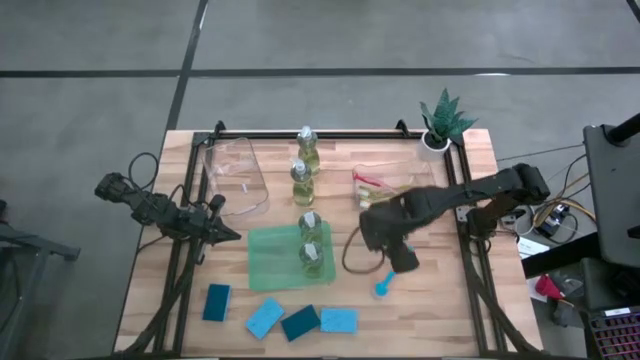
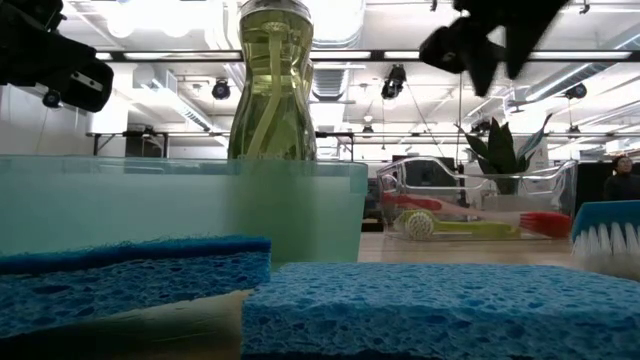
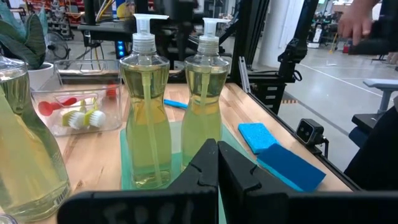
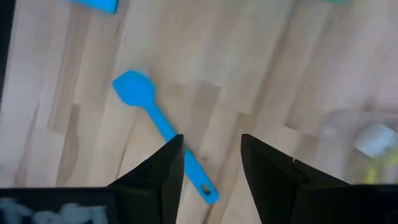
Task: Pick & Place Kitchen Sink Supplies
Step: Put the blue dish brush into the right transparent bin
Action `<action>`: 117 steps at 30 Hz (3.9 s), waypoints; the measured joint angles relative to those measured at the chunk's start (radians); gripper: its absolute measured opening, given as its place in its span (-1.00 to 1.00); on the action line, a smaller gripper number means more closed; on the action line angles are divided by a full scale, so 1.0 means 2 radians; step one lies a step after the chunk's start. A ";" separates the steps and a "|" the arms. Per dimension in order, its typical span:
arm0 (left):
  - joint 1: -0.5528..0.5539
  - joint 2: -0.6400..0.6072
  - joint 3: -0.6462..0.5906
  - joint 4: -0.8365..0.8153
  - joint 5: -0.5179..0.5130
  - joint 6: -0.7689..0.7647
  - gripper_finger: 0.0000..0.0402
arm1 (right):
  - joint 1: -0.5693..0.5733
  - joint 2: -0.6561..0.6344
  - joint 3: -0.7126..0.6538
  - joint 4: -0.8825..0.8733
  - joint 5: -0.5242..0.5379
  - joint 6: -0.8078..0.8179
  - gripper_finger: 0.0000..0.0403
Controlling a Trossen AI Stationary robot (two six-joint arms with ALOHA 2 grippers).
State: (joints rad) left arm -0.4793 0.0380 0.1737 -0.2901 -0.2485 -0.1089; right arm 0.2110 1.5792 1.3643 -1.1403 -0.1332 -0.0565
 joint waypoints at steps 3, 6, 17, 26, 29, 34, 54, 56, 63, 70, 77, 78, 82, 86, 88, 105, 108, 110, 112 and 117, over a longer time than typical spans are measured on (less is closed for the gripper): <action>0.000 0.000 0.000 0.000 0.000 0.000 -1.00 | 0.027 0.002 -0.030 0.025 0.000 0.001 -0.22; 0.000 0.000 0.000 0.000 0.000 0.000 -1.00 | 0.049 0.006 -0.058 0.045 0.000 0.013 -0.20; 0.000 0.000 0.000 0.000 0.000 0.000 -1.00 | 0.082 0.007 -0.153 0.165 0.000 0.045 -0.15; 0.000 0.000 0.000 0.000 0.000 0.000 -1.00 | 0.082 0.007 -0.180 0.166 -0.001 0.066 -0.22; 0.000 0.000 0.000 0.000 0.000 0.000 -1.00 | 0.082 0.007 -0.179 0.164 -0.004 0.067 -0.24; 0.000 0.000 0.000 0.000 0.000 0.000 -1.00 | 0.082 0.007 -0.165 0.166 -0.016 0.066 -0.28; 0.000 0.000 0.000 0.000 0.000 0.000 -1.00 | 0.116 0.007 -0.186 0.201 -0.012 0.049 -0.14; 0.000 0.000 0.000 0.000 0.000 0.000 -1.00 | 0.116 0.007 -0.194 0.216 -0.007 0.049 -0.11; 0.000 0.000 0.000 0.000 0.000 0.000 -1.00 | 0.118 0.007 -0.220 0.236 0.002 0.039 -0.02; 0.000 0.000 0.000 0.000 0.000 0.000 -1.00 | 0.121 0.007 -0.245 0.284 0.003 0.007 -0.01; 0.000 0.000 0.000 0.000 0.000 0.000 -1.00 | 0.120 0.007 -0.271 0.306 0.031 -0.004 -0.08; 0.000 0.000 0.000 0.000 0.000 0.000 -1.00 | 0.120 0.007 -0.276 0.306 0.031 -0.004 -0.09; 0.000 0.000 0.000 0.000 0.000 0.000 -1.00 | 0.120 0.007 -0.288 0.306 0.033 -0.003 -0.16; 0.000 0.000 0.000 0.000 0.000 0.000 -1.00 | 0.120 0.007 -0.292 0.312 0.033 0.001 -0.26; 0.000 0.000 0.000 0.000 0.000 0.000 -1.00 | 0.120 0.011 -0.291 0.318 0.033 0.001 -0.34; 0.000 0.000 0.000 0.000 0.000 0.000 -1.00 | 0.119 0.032 -0.266 0.306 0.028 0.060 -0.72; 0.000 0.000 0.000 0.000 0.000 0.000 -1.00 | 0.118 0.033 -0.252 0.293 0.021 0.073 -0.71; 0.000 0.000 0.000 0.000 0.000 0.000 -1.00 | 0.118 0.033 -0.240 0.273 0.021 0.079 -0.72; 0.000 0.000 0.000 0.000 0.000 0.000 -1.00 | 0.117 0.033 -0.225 0.261 0.022 0.079 -0.73; 0.000 0.000 0.000 0.000 0.000 0.000 -1.00 | 0.117 0.033 -0.188 0.238 0.025 0.081 -0.73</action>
State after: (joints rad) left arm -0.4793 0.0383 0.1737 -0.2908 -0.2485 -0.1085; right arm 0.4450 1.6447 0.9884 -0.6651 -0.0827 0.1055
